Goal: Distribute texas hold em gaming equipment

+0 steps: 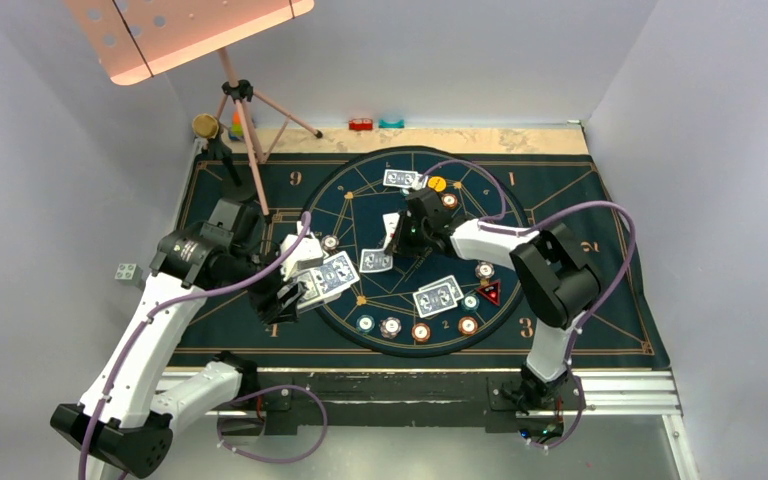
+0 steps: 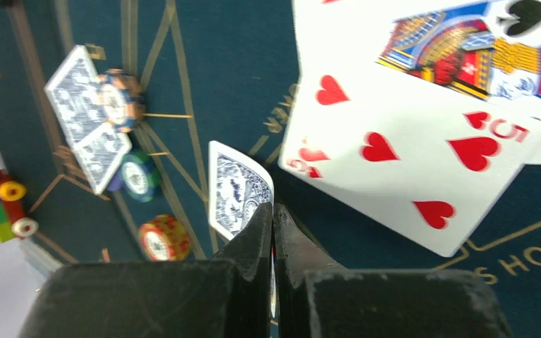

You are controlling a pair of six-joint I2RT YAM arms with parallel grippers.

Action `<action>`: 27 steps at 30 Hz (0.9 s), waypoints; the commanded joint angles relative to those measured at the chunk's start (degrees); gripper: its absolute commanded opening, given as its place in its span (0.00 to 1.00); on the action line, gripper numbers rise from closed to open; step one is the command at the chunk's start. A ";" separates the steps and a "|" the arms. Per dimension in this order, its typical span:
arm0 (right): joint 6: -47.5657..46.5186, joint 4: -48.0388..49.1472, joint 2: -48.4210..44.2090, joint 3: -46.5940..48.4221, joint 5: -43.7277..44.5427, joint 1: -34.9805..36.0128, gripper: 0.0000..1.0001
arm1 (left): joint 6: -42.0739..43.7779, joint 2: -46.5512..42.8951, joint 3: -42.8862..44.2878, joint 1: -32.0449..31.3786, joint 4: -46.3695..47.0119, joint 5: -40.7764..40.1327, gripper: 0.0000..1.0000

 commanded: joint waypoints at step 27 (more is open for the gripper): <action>-11.05 -12.36 -24.09 6.81 -8.03 -0.07 0.81 | 1.45 0.19 -0.14 -0.16 1.14 1.68 0.00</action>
